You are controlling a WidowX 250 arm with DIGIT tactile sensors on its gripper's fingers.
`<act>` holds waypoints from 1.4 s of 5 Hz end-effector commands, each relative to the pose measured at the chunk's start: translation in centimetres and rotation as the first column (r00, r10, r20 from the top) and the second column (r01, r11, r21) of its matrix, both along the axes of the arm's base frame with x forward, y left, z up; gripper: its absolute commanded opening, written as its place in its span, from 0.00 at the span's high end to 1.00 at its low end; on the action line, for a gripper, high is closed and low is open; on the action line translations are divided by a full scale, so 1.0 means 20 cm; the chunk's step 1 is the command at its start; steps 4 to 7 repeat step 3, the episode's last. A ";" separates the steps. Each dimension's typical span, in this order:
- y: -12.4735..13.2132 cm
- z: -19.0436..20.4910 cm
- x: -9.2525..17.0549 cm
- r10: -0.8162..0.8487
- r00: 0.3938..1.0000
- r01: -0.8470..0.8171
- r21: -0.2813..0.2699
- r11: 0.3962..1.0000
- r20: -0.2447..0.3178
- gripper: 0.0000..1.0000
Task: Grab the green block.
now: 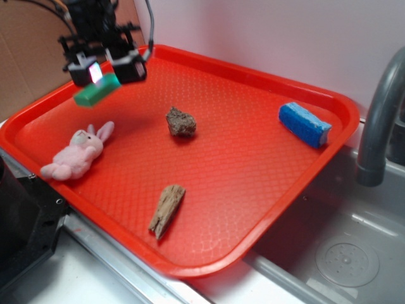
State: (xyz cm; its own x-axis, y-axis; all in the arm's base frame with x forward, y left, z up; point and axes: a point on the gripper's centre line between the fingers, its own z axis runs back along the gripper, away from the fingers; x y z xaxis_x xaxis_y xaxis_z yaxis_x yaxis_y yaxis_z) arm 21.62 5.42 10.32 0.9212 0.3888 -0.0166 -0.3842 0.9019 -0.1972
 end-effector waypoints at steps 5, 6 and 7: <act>-0.15 0.56 0.02 -0.202 0.979 0.189 0.215 0.958 0.037 0.77; -0.15 0.56 0.02 -0.202 0.979 0.189 0.215 0.958 0.037 0.77; -0.15 0.56 0.02 -0.202 0.979 0.189 0.215 0.958 0.037 0.77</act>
